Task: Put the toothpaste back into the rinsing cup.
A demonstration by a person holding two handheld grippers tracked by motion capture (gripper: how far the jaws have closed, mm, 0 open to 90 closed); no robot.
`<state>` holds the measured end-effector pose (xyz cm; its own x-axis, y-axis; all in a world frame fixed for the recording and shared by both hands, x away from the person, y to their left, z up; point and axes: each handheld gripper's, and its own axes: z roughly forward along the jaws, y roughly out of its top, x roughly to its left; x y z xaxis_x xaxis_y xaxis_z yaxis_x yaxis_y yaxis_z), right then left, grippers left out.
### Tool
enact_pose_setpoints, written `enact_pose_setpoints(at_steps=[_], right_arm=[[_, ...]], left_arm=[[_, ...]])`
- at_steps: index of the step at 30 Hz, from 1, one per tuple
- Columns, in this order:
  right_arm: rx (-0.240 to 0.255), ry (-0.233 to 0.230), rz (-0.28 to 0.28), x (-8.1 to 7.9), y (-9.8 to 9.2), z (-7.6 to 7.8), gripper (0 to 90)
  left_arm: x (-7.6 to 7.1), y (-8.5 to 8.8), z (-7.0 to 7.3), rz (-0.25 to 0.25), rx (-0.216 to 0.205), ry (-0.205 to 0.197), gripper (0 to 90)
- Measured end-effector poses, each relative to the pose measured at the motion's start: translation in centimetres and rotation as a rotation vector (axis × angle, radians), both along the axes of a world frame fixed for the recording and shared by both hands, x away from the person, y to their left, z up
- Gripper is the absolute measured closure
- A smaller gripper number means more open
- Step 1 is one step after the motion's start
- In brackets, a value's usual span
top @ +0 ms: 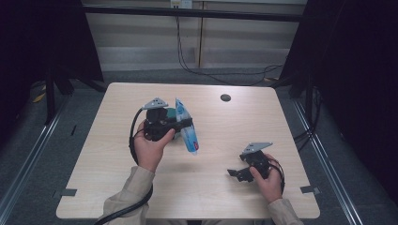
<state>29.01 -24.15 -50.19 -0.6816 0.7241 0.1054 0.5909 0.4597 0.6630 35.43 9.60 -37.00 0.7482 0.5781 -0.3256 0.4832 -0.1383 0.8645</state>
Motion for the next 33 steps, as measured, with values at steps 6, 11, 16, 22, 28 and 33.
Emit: enact_pose_setpoints(at_steps=[6,11,16,22,28,33], right_arm=[[-0.018,-0.029,0.002,-0.1,0.0,-0.2,14.4],[-0.043,-0.066,-0.005,-0.5,0.2,-0.5,13.6],[-0.018,-0.091,-0.013,-0.6,-0.1,-0.8,13.1],[-0.006,-0.111,-0.022,-0.7,-0.2,-1.0,13.1],[-0.006,-0.111,-0.021,-0.7,-0.2,-1.0,13.1],[-0.006,-0.112,-0.019,-0.7,-0.2,-1.0,13.0]], left_arm=[[0.2,0.5,0.4,0.024,-0.003,-0.010,73.7],[0.3,0.8,0.9,0.041,-0.014,-0.023,73.7],[0.6,1.2,1.2,0.054,-0.013,-0.029,73.7],[1.0,1.7,1.7,0.073,-0.020,-0.031,73.7],[1.5,1.8,2.3,0.090,-0.018,-0.039,73.7],[1.9,1.6,2.7,0.099,-0.020,-0.045,73.7]])
